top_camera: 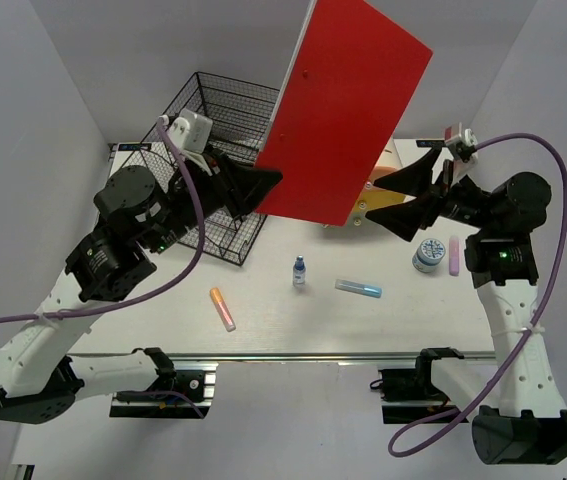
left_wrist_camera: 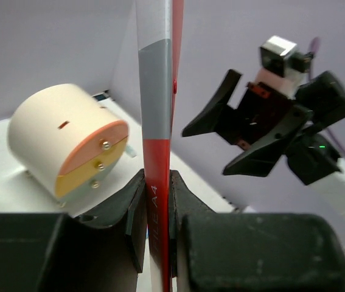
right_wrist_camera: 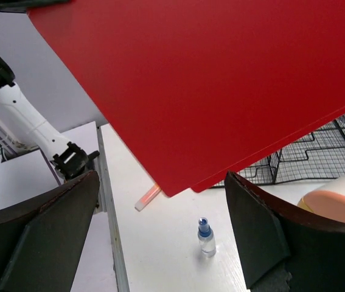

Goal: Organize the desk

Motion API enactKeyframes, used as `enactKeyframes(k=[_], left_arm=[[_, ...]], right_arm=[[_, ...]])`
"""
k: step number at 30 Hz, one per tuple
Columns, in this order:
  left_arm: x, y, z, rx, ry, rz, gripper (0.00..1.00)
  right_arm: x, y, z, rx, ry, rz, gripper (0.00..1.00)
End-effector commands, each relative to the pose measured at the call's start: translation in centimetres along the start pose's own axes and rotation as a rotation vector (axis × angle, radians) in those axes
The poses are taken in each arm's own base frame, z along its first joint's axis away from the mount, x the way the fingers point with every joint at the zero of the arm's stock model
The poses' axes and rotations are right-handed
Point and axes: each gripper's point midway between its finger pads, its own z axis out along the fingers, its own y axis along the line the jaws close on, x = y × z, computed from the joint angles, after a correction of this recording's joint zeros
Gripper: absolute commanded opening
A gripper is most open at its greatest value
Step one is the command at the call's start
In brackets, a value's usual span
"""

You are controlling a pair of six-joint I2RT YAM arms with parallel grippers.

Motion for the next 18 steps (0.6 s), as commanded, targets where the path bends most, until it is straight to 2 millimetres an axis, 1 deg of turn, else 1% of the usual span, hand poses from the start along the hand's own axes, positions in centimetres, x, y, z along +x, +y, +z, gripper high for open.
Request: enactKeyframes(k=[1, 2, 4, 5, 6, 8, 9, 11, 12, 13, 14, 16, 17, 18], left_arm=[[-3.7, -3.1, -1.7, 0.141, -0.12, -0.055, 0.0], [-3.9, -3.5, -1.9, 0.158, -0.127, -0.06, 0.0], [-4.3, -3.9, -2.4, 0.18, -0.139, -0.075, 0.0], [-4.3, -4.1, -2.4, 0.189, -0.144, -0.082, 0.0], [-4.4, -4.3, -2.6, 0.202, -0.148, -0.093, 0.0], [-4.7, -4.7, -3.2, 0.224, -0.16, -0.102, 0.0], [-4.8, -4.8, -3.3, 0.232, -0.166, -0.104, 0.0], [-4.9, -5.0, -3.7, 0.25, -0.179, -0.107, 0.0], [-4.9, -5.2, -3.7, 0.259, -0.178, -0.11, 0.0], [-4.7, -5.2, -3.7, 0.259, -0.175, -0.112, 0.0], [-4.2, -5.2, -3.5, 0.267, -0.162, -0.113, 0.0], [-4.2, -5.5, -3.6, 0.287, -0.172, -0.114, 0.0], [-3.6, -5.5, -3.6, 0.298, -0.162, -0.113, 0.0], [-3.5, -5.6, -3.6, 0.307, -0.164, -0.114, 0.0]], right_arm=[[-1.8, 1.3, 0.0, -0.029, -0.024, -0.045, 0.89], [-2.0, 1.2, 0.0, -0.029, -0.027, -0.048, 0.89], [-2.6, 1.7, 0.0, -0.041, -0.035, -0.058, 0.89], [-3.0, 1.7, 0.0, -0.044, -0.039, -0.062, 0.89], [-3.7, 2.1, 0.1, -0.053, -0.049, -0.078, 0.89], [-4.3, 2.2, 0.1, -0.05, -0.057, -0.06, 0.89], [-4.9, 2.4, 0.1, -0.05, -0.065, -0.072, 0.89], [-5.4, 2.5, 0.2, -0.053, -0.073, -0.06, 0.89], [-5.9, 2.8, 0.2, -0.06, -0.084, -0.084, 0.89], [-6.1, 3.0, 0.2, -0.07, -0.085, -0.054, 0.89], [-6.6, 3.2, 0.2, -0.078, -0.097, -0.071, 0.89], [-7.6, 3.5, 0.3, -0.083, -0.112, -0.067, 0.89], [-8.3, 3.7, 0.4, -0.089, -0.126, -0.054, 0.89], [-8.5, 3.9, 0.5, -0.097, -0.132, -0.05, 0.89]])
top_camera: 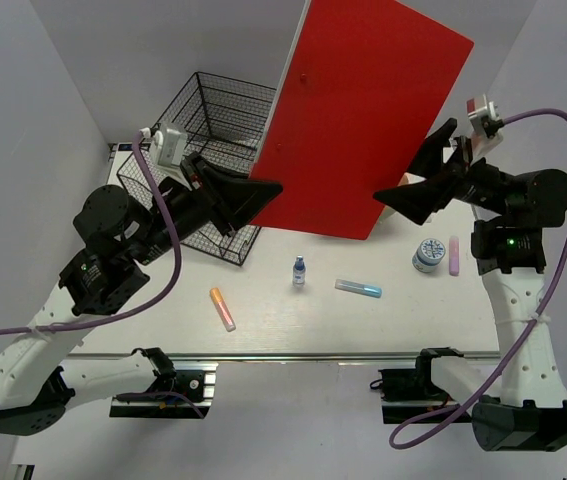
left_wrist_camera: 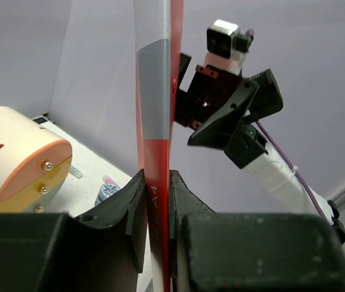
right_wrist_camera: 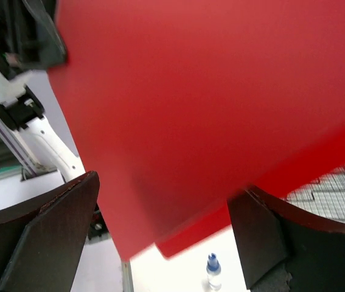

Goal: Organize the desk

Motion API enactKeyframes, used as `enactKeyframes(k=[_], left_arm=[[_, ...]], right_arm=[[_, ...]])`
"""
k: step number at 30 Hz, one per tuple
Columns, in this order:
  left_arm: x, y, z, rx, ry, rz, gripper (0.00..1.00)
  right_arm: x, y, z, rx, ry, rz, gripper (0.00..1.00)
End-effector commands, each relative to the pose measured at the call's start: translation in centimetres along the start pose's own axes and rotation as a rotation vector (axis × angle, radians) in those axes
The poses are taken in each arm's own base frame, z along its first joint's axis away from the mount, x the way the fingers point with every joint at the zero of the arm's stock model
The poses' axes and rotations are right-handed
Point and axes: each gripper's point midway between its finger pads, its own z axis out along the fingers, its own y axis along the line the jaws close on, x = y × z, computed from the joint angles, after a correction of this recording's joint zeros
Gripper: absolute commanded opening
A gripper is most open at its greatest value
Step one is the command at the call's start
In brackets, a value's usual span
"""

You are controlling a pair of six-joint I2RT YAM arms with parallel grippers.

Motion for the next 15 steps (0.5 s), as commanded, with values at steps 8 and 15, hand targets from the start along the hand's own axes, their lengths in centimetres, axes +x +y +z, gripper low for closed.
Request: enactKeyframes(k=[8, 15], left_arm=[[-5.1, -2.6, -1.7, 0.072, -0.172, 0.011, 0.0], [-8.6, 0.2, -4.3, -0.143, -0.31, -0.016, 0.0]], right_arm=[[-4.1, 0.4, 0.5, 0.055, -0.045, 0.038, 0.86], [-7.7, -2.6, 0.0, 0.296, -0.127, 0.061, 0.86]])
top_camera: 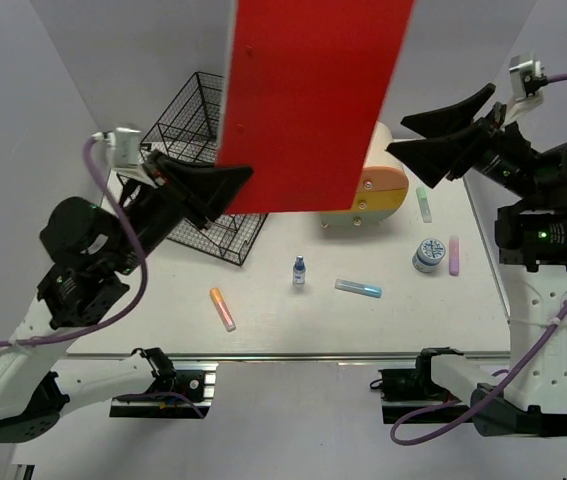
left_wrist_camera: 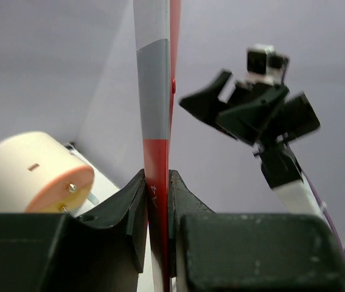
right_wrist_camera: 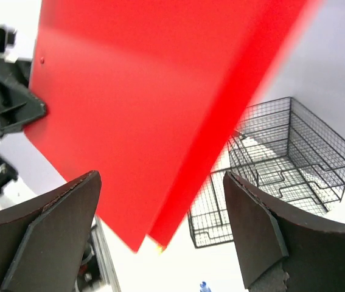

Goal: Organize the desk

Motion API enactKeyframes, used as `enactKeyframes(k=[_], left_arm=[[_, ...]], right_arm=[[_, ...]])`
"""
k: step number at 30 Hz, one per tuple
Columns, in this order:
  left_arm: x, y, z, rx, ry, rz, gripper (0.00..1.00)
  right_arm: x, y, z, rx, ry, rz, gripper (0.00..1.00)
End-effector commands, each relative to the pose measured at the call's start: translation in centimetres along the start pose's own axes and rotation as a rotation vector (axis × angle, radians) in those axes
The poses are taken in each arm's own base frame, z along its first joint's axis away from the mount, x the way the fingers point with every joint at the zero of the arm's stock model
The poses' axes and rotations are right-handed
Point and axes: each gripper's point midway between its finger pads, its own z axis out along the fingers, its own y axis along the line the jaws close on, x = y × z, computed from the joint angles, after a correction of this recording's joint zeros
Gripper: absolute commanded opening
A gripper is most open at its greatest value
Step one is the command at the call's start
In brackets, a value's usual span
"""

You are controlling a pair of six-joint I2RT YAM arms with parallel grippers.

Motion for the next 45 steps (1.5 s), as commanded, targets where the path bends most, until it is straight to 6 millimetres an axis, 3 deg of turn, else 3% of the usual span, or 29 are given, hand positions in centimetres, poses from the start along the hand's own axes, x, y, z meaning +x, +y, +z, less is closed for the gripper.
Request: enactKeyframes(k=[1, 9, 16, 24, 32, 38, 45], left_arm=[[-5.8, -0.3, -2.3, -0.058, -0.186, -0.017, 0.0], [-6.2, -0.9, -2.1, -0.046, -0.183, -0.054, 0.0], [-5.1, -1.0, -1.2, -0.03, -0.146, -0.071, 0.0], [-3.1, -0.4, -0.4, -0.036, -0.094, -0.059, 0.0], [-2.0, -2.7, 0.0, 0.102, -0.043, -0.05, 0.0], [-1.0, -4.1, 0.3, 0.2, 0.004, -0.032, 0.0], [0.6, -4.8, 1.1, 0.261, 0.05, -0.043, 0.0]], right_arm=[[-0.7, -1.4, -0.1, 0.114, -0.024, 0.089, 0.87], [0.6, -1.6, 0.6, -0.008, 0.034, 0.095, 0.89], [0.4, 1.0, 0.6, -0.134, 0.033, 0.061, 0.89], [0.4, 2.9, -0.6, -0.155, 0.02, 0.025, 0.89], [1.9, 0.1, 0.0, -0.11, 0.028, 0.085, 0.89], [1.5, -1.3, 0.2, -0.039, -0.008, 0.029, 0.89], [1.7, -1.0, 0.1, -0.06, -0.019, 0.005, 0.89]])
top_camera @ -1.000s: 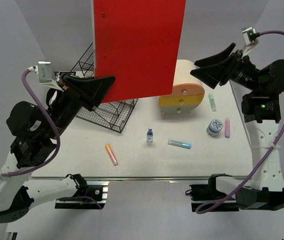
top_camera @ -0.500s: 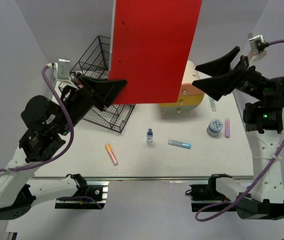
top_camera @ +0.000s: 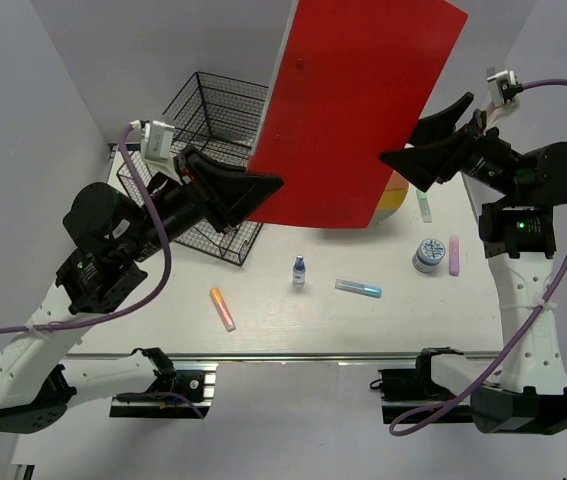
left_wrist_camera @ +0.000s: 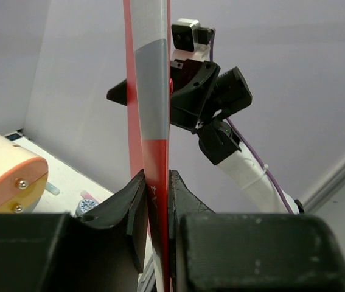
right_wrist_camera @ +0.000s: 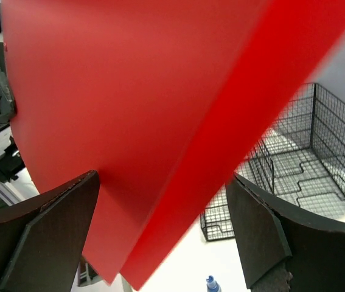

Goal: Organize the desk

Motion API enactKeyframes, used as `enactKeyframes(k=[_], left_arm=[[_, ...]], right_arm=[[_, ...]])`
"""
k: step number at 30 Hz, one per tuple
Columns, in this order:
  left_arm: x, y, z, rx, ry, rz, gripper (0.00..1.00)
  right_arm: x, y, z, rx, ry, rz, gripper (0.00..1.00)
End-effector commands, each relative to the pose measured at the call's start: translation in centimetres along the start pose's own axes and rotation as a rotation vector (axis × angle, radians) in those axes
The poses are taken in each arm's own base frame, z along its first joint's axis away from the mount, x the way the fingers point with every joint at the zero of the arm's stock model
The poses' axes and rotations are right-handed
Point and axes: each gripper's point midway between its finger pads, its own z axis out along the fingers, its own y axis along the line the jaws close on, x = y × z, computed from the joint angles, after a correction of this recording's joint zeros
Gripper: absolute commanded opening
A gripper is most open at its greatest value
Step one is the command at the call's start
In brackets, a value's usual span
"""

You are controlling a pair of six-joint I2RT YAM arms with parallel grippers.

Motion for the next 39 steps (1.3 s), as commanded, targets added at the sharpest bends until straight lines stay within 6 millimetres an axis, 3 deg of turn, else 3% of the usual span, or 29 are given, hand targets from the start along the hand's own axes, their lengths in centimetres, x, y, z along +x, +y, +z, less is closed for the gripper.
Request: enactKeyframes(k=[1, 6, 10, 15, 16, 19, 24, 25, 33, 34, 35, 36, 38, 39], left_arm=[[-0.8, -2.1, 0.3, 0.115, -0.029, 0.009, 0.0], [0.2, -2.7, 1.2, 0.168, 0.016, 0.008, 0.0], [0.3, -2.3, 1.4, 0.154, 0.013, 0.017, 0.0], [0.1, -1.3, 0.6, 0.109, -0.03, 0.027, 0.0], [-0.1, -0.9, 0.6, 0.086, -0.044, 0.027, 0.0], [0.0, -0.1, 0.3, 0.052, -0.063, 0.027, 0.0], [0.5, 1.0, 0.4, 0.008, -0.066, 0.018, 0.0], [0.6, 1.3, 0.4, -0.005, -0.068, 0.017, 0.0], [0.8, 4.8, 0.4, -0.183, -0.081, 0.022, 0.0], [0.9, 5.1, 0.4, -0.199, -0.078, 0.02, 0.02], [1.1, 5.5, 0.3, -0.217, -0.076, 0.021, 0.14], [1.3, 6.0, 0.0, -0.248, -0.075, 0.019, 0.43], [1.6, 6.6, -0.6, -0.275, -0.071, 0.017, 0.7], [1.6, 7.1, -1.0, -0.307, -0.077, 0.015, 0.9]], right_arm=[[-0.8, 1.1, -0.2, -0.029, -0.036, -0.062, 0.89], [-0.5, 2.3, -0.2, -0.115, -0.034, -0.03, 0.87], [-0.1, 3.6, -0.7, -0.168, -0.03, -0.05, 0.78], [-0.5, 4.9, -1.0, -0.185, -0.042, -0.104, 0.58], [-0.7, 5.3, -1.0, -0.19, -0.044, -0.116, 0.48], [-1.1, 5.6, -1.0, -0.199, -0.049, -0.123, 0.41], [-1.3, 5.9, -1.0, -0.22, -0.071, -0.116, 0.14], [-1.4, 6.2, -1.1, -0.229, -0.073, -0.12, 0.03], [-1.1, 6.8, -1.2, -0.256, -0.047, -0.144, 0.0], [-1.2, 6.5, -1.1, -0.248, -0.038, -0.133, 0.0], [-1.4, 6.0, -0.9, -0.233, -0.036, -0.163, 0.0], [-1.6, 5.6, -0.7, -0.206, -0.022, -0.134, 0.0], [-1.7, 4.7, -0.5, -0.176, -0.02, -0.157, 0.0], [-1.7, 4.4, -0.3, -0.167, -0.009, -0.137, 0.0]])
